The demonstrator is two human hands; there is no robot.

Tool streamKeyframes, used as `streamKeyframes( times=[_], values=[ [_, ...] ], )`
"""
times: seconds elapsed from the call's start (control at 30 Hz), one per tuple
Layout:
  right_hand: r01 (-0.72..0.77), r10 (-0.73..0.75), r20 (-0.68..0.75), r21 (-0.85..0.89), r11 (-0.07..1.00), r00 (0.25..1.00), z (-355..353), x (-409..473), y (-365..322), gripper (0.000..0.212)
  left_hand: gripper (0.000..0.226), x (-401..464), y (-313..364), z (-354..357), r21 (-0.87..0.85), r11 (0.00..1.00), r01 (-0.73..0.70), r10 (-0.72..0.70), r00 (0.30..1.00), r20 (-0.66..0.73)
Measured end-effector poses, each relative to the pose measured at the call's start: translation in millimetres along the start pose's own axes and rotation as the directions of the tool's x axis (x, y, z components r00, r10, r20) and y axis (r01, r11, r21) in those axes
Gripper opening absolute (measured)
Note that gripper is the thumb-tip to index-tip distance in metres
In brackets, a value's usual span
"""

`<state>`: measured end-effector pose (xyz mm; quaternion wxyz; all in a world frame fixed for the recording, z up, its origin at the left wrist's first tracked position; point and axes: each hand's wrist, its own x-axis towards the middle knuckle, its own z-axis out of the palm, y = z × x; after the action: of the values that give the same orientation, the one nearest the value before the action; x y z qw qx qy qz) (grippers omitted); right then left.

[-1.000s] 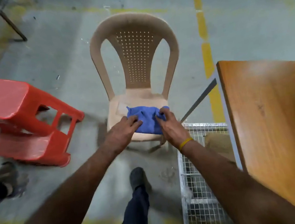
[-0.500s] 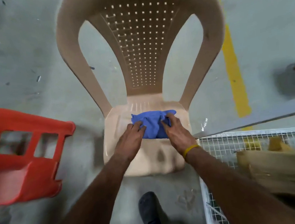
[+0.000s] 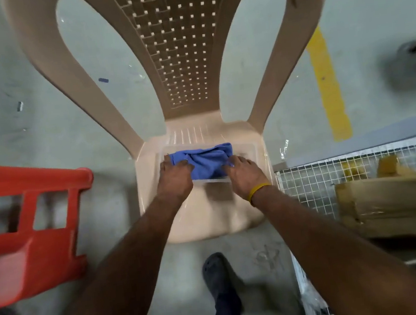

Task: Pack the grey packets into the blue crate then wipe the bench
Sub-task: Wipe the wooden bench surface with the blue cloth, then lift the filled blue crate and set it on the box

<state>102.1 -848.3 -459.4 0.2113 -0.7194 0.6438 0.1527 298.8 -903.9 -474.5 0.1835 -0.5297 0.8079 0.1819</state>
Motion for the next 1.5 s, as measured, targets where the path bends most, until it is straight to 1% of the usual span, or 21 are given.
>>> streamKeyframes(
  times=[0.07, 0.13, 0.2, 0.23, 0.3, 0.4, 0.47, 0.53, 0.63, 0.77, 0.87, 0.97, 1.07, 1.17, 1.3, 1.4, 1.5],
  values=[
    [-0.047, 0.049, -0.028, 0.069, 0.996, 0.998, -12.8, -18.1, -5.5, 0.042, 0.046, -9.1, 3.7, -8.7, -0.06, 0.998, -0.035, 0.029, 0.994, -0.101],
    [-0.088, 0.097, -0.054, 0.153, 0.984, 0.994, -27.5, -42.6, -11.6, 0.045, 0.051, -25.5, 13.3, -17.7, -0.184, 0.98, -0.08, 0.046, 0.983, -0.178],
    [-0.148, 0.174, -0.08, 0.256, 0.955, 0.982, -42.9, -74.6, -17.5, 0.047, 0.043, -54.2, 30.9, -33.0, -0.302, 0.949, -0.093, 0.02, 0.972, -0.236],
    [-0.173, 0.212, -0.098, 0.307, 0.936, 0.972, -49.2, -91.9, -20.2, 0.047, 0.037, -71.8, 41.3, -41.6, -0.363, 0.927, -0.099, 0.001, 0.965, -0.262],
    [-0.213, 0.294, -0.143, 0.414, 0.885, 0.945, -61.8, -132.5, -25.2, 0.046, 0.033, -110.9, 64.2, -60.5, -0.446, 0.886, -0.126, -0.017, 0.953, -0.304],
    [-0.237, 0.416, -0.215, 0.562, 0.793, 0.883, -76.9, -206.8, -34.8, 0.043, 0.033, -169.0, 93.5, -82.3, -0.497, 0.845, -0.196, 0.027, 0.945, -0.326],
    [-0.257, 0.509, -0.25, 0.636, 0.728, 0.824, -83.6, -263.2, -44.3, 0.041, 0.033, -211.1, 111.8, -91.7, -0.521, 0.807, -0.277, 0.088, 0.93, -0.358],
    [-0.275, 0.584, -0.288, 0.672, 0.688, 0.759, -85.4, -322.4, -58.0, 0.039, 0.034, -257.1, 131.9, -100.8, -0.528, 0.767, -0.364, 0.16, 0.906, -0.392],
    [-0.287, 0.684, -0.355, 0.715, 0.638, 0.638, -82.0, -418.0, -86.8, 0.034, 0.029, -335.4, 164.2, -109.7, -0.504, 0.71, -0.492, 0.273, 0.852, -0.447],
    [-0.33, 0.819, -0.4, 0.772, 0.543, 0.411, -63.7, -558.7, -135.4, 0.028, 0.028, -447.6, 204.5, -105.3, -0.473, 0.603, -0.642, 0.434, 0.762, -0.481],
    [-0.36, 0.896, -0.366, 0.824, 0.438, 0.252, -36.5, -660.9, -176.4, 0.027, 0.026, -536.6, 235.3, -91.7, -0.464, 0.503, -0.729, 0.573, 0.683, -0.452],
    [-0.395, 0.948, -0.298, 0.862, 0.318, 0.112, -8.4, -749.7, -217.8, 0.027, 0.022, -622.3, 266.2, -79.9, -0.451, 0.391, -0.803, 0.724, 0.571, -0.388],
    [-0.379, 0.965, -0.261, 0.896, 0.233, -0.024, 14.3, -827.5, -261.4, 0.026, 0.023, -694.7, 289.6, -69.0, -0.425, 0.243, -0.872, 0.857, 0.398, -0.326],
    [-0.377, 0.965, -0.182, 0.921, 0.1, -0.187, 34.9, -889.9, -305.6, 0.027, 0.025, -746.9, 308.9, -57.7, -0.423, 0.121, -0.898, 0.936, 0.245, -0.252],
    [-0.344, 0.912, -0.09, 0.937, -0.058, -0.4, 58.6, -946.2, -352.3, 0.029, 0.025, -802.8, 342.4, -38.4, -0.406, -0.028, -0.914, 0.988, 0.037, -0.151],
    [-0.285, 0.845, -0.04, 0.949, -0.135, -0.534, 70.1, -974.2, -374.2, 0.029, 0.024, -843.3, 373.4, -23.1, -0.386, -0.157, -0.909, 0.987, -0.134, -0.085],
    [-0.232, 0.763, 0.02, 0.947, -0.222, -0.647, 74.5, -1001.1, -385.6, 0.028, 0.023, -883.2, 406.0, -9.4, -0.398, -0.266, -0.878, 0.959, -0.282, -0.017]
  ],
)
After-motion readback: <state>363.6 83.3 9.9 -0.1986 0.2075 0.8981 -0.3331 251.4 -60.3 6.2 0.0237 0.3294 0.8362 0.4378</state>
